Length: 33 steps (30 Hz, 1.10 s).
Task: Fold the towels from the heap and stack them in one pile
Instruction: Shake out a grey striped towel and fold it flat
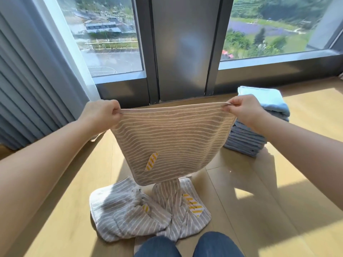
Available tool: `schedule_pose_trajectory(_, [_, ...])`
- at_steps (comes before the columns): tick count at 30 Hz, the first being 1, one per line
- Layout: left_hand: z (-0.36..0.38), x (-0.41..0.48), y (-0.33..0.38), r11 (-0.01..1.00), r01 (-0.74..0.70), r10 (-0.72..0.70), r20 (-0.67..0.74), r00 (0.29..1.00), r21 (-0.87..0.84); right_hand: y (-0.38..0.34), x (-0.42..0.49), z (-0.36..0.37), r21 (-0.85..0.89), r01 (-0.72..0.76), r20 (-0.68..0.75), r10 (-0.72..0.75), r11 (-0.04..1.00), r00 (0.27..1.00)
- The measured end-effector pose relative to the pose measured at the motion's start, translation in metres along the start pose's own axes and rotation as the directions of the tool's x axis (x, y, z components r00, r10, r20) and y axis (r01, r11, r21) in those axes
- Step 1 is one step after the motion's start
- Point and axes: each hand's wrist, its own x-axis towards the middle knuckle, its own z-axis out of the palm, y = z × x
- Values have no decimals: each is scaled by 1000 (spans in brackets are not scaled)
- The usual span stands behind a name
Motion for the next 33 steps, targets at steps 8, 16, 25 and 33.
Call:
schedule_pose_trajectory(8, [-14, -1, -12, 963, 49, -41, 35, 999, -264, -2, -6, -14, 11, 16, -28, -16, 1000, 999])
schedule_pose_trajectory(16, [-21, 11, -15, 932, 59, -62, 2, 998, -358, -6, 7, -21, -31, 17, -49, -19, 999, 999])
schedule_pose_trajectory(25, [30, 45, -10, 969, 210, -215, -29, 976, -129, 19, 58, 23, -162, -77, -84, 64, 984, 994])
schedule_pose_trajectory(33, [37, 84, -10, 927, 251, -303, -159, 940, -278, 12, 101, 26, -82, -52, -265, 28, 995, 964])
